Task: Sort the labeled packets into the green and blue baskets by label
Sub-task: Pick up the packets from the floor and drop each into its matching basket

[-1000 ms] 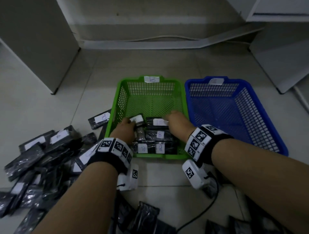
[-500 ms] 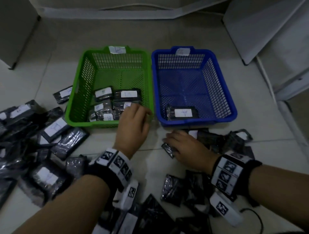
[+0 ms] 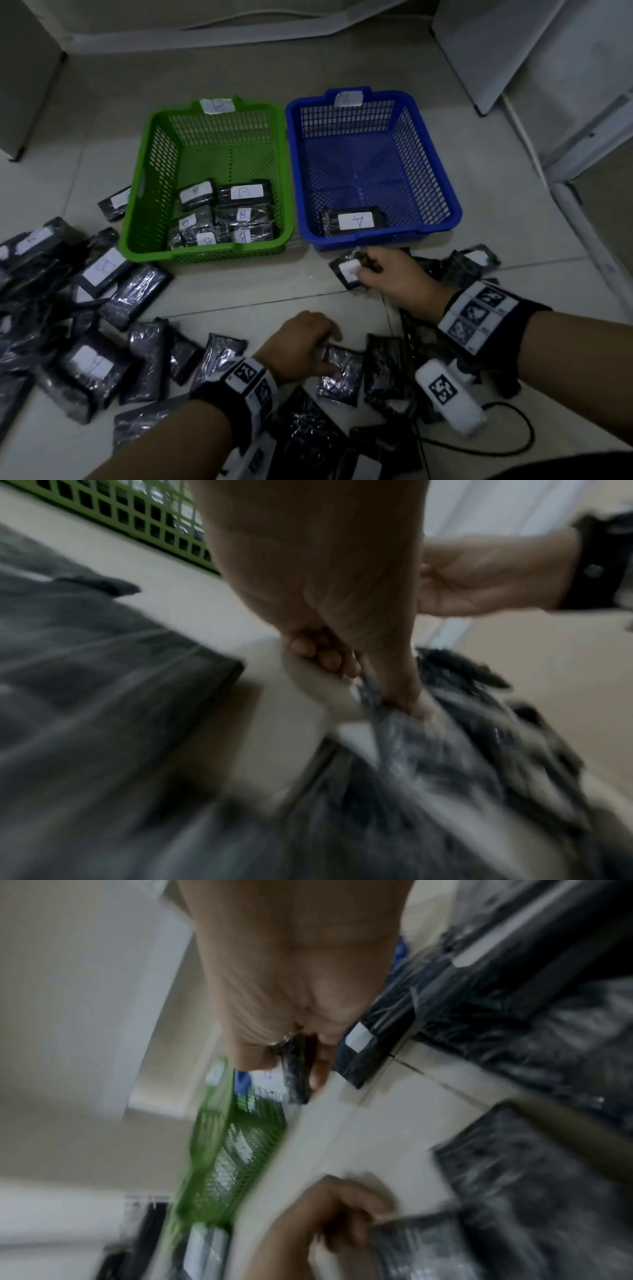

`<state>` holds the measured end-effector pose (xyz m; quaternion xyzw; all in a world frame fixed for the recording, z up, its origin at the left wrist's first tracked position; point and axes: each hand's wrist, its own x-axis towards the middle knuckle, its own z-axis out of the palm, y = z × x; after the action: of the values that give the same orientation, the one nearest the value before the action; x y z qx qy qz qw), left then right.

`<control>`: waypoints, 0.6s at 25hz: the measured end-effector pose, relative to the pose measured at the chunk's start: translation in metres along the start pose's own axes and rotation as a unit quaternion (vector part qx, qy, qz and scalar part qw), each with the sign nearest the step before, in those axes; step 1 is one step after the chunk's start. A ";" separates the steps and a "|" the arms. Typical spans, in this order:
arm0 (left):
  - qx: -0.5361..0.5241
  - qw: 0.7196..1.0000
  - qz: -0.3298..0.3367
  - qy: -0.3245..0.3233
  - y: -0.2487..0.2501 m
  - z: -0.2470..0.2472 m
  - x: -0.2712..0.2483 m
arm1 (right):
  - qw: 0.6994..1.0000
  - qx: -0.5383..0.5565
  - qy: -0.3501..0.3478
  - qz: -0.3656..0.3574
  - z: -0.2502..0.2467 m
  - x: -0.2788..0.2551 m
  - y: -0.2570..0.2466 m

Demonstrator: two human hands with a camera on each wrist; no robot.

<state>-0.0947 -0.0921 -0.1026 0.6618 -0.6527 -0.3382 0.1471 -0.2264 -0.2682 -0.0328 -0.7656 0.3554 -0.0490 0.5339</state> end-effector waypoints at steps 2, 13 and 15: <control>-0.034 0.998 -0.015 -0.044 0.005 -0.010 0.009 | 0.981 0.186 -0.004 0.050 -0.004 -0.003 -0.009; -0.355 0.925 -0.083 -0.109 0.000 -0.165 0.022 | 0.967 0.240 0.085 -0.002 -0.028 0.019 -0.060; -0.423 0.904 -0.060 -0.006 -0.006 -0.193 0.010 | 0.972 0.219 0.088 -0.010 -0.020 0.031 -0.068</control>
<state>0.0321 -0.1492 0.0315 0.5731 -0.4082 -0.5946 0.3891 -0.1790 -0.2897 0.0246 -0.6262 0.3738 -0.1978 0.6550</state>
